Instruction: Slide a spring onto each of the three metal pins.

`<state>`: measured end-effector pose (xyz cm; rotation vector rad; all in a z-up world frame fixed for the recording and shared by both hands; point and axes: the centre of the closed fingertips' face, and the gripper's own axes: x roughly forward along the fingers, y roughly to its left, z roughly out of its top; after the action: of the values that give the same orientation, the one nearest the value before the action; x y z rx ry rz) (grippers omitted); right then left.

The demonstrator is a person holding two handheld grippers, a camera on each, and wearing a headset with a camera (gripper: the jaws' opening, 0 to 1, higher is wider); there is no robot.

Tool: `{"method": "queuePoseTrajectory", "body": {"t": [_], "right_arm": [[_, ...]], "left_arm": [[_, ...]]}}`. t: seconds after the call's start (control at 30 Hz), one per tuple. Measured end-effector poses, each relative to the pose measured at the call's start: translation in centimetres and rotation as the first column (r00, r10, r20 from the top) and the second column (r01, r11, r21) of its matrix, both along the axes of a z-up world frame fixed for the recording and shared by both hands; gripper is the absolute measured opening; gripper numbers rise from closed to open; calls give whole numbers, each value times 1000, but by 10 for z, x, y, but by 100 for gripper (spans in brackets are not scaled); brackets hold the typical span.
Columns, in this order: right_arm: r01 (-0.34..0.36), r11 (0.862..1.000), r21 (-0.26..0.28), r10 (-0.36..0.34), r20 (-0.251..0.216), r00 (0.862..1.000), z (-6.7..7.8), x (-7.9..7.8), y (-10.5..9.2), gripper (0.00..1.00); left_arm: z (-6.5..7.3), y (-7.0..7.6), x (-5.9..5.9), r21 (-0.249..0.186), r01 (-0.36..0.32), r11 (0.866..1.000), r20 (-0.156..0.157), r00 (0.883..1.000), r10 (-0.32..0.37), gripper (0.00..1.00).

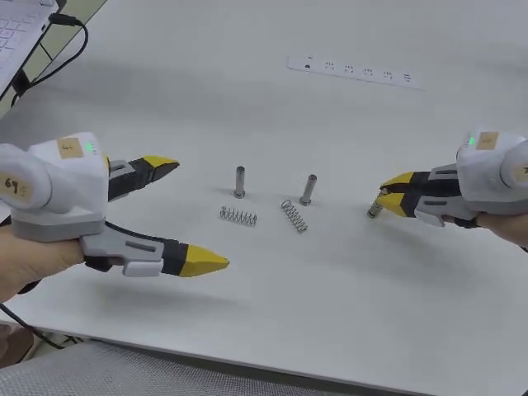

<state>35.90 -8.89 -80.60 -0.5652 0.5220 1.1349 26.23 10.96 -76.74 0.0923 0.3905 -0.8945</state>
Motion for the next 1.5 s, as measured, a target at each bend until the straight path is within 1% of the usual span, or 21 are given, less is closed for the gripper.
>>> {"method": "queuePoseTrajectory", "body": {"t": [0.17, 0.23, 0.3, 0.53, 0.87, 0.97, 1.3, 1.37, 1.5], "right_arm": [[6, 1000, 0, -6, 2, 1000, 1, 2, 0, 8], [26, 1000, 12, -26, -20, 999, 1, 3, 0, 8], [26, 1000, 7, -26, -8, 1000, 1, 4, 0, 8], [30, 1000, 4, -30, -10, 999, 0, 5, 0, 8], [25, 1000, -7, -25, 2, 1000, 1, 3, 0, 9], [25, 1000, -8, -25, 2, 1000, 0, 3, 0, 9], [27, 1000, -8, -27, -4, 1000, 1, 1, 0, 9], [37, 999, 0, -37, -15, 999, 1, 1, 1, 11], [38, 999, 2, -38, -6, 999, 2, 1, 0, 13]], "left_arm": [[1, -1, 0, -3, 1, 1000, -1, 1000, -1, 97], [0, -1, 0, 1, 2, 1000, 0, 1000, -2, 97], [0, -1, -1, 0, 1, 1000, -3, 1000, -1, 97], [0, 1, -1, -1, -3, 1000, -1, 1000, 3, 97], [3, 0, 1, -3, 1, 1000, 3, 1000, -1, 97], [4, -1, 1, -9, 1, 1000, 4, 1000, -1, 97], [4, -2, 1, -4, 6, 1000, 2, 1000, -6, 97], [4, -1, 0, -2, 7, 1000, 2, 1000, -7, 97], [6, -1, 0, -5, 4, 1000, 4, 1000, -4, 97]]}}
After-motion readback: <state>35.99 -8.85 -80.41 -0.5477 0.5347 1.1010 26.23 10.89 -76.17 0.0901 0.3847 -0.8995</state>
